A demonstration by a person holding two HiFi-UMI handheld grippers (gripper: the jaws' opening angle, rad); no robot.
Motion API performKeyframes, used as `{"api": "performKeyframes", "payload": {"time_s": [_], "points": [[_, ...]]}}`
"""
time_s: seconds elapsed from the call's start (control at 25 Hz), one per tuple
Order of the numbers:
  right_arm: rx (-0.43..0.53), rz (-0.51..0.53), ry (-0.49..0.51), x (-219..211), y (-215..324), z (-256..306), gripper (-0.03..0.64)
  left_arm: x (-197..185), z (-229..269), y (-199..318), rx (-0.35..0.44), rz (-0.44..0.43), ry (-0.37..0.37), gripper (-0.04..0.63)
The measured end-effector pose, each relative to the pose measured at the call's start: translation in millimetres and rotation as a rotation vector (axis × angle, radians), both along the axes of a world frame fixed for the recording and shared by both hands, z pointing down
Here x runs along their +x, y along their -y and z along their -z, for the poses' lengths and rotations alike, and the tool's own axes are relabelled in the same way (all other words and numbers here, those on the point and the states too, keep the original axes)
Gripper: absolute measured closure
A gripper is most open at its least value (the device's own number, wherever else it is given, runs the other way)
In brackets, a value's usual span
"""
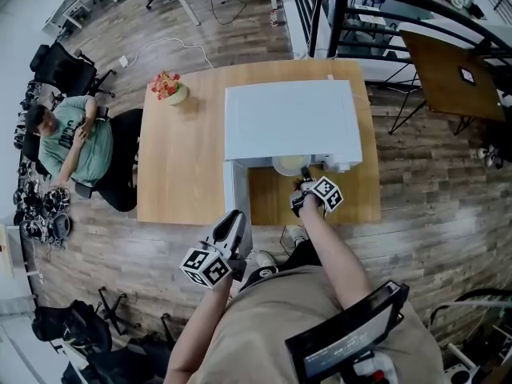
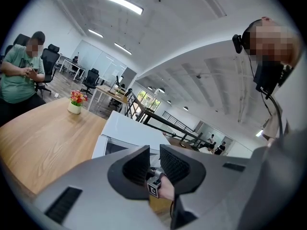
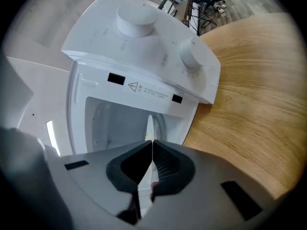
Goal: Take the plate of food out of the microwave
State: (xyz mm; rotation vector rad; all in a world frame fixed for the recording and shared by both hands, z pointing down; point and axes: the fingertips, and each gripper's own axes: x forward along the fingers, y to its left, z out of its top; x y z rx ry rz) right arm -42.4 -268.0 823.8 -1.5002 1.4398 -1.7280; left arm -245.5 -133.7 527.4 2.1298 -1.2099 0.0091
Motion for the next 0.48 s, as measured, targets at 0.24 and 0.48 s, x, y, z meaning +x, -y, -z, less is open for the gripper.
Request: {"api": "performKeyframes", "payload": {"time_s": [0.24, 0.48], "points": [[0.024, 0.043, 0.019, -1, -9, 19, 0.603, 8, 4, -4, 0.012, -0.018, -0.004, 0.548], [0.034, 0.103, 0.015, 1, -27, 41, 0.603, 12, 9, -12, 0.028, -0.031, -0.012, 0.549]]}}
